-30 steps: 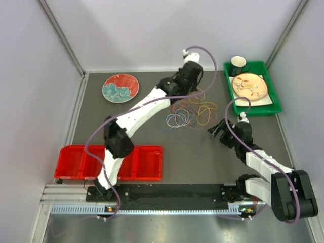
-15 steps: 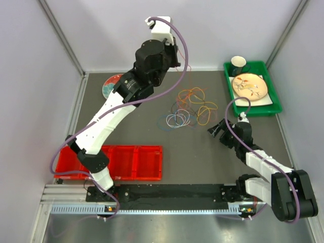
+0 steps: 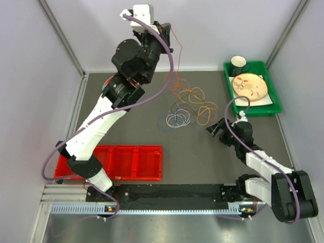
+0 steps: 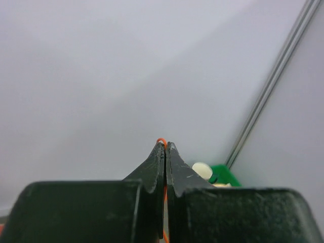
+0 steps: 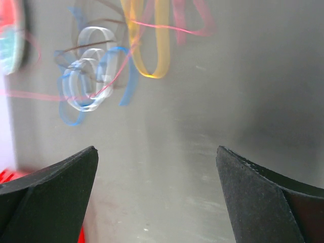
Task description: Untangle the cables
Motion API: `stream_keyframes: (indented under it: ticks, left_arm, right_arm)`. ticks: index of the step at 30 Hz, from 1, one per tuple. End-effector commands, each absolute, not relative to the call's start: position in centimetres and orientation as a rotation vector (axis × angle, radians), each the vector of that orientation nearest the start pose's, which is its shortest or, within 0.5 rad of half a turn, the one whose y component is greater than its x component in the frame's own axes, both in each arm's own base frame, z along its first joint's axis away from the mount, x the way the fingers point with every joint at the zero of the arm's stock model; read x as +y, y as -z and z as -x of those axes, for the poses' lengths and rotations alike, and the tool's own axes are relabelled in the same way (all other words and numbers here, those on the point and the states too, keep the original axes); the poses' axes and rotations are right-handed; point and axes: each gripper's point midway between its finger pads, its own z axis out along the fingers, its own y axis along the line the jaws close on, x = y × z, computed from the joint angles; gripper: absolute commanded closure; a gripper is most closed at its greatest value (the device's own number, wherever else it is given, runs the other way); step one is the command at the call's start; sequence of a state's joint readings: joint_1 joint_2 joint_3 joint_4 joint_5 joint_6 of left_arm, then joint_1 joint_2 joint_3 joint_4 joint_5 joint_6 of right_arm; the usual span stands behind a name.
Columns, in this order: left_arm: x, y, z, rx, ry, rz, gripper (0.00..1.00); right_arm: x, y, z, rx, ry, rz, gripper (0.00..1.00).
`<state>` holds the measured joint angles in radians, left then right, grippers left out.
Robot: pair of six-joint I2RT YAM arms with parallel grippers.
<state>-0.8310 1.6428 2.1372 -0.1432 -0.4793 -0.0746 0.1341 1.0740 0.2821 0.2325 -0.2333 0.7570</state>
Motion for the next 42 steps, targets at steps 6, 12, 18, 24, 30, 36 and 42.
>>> stream_keyframes:
  ticks: [6,12,18,24,30,36,42]
  left_arm:
    - [-25.8,-63.0,-34.4,1.134,0.57,0.051,1.0]
    - [-25.6,-62.6,-34.1,1.133,0.599,0.07,1.0]
    - [-25.9,-62.3,-34.0,1.148,0.626,0.077,1.0]
    - [-25.7,-62.5,-34.0,1.147,0.624,0.087,1.0]
    - [-24.8,-63.1,-33.5,1.134,0.615,0.1,1.0]
    - [-24.4,-63.0,-33.3,1.137,0.614,0.109,1.0]
    - [-24.0,-63.0,-33.1,1.136,0.605,0.111,1.0]
  right_arm:
    - [17.3,-17.8,-28.0,1.79,-0.895,-0.073,0.08]
    - [21.6,-22.2,-30.1,1.76,-0.954,0.002,0.11]
    - [25.7,-22.1,-33.0,1.781,-0.992,0.031,0.07]
    - [29.1,-20.9,-34.8,1.812,-1.02,0.055,0.07]
    - [30.9,-19.2,-36.3,1.858,-1.036,0.074,0.07]
    - [31.5,-17.6,-36.9,1.874,-1.044,0.066,0.28]
    - [31.2,-17.1,-37.2,1.88,-1.021,0.039,0.26]
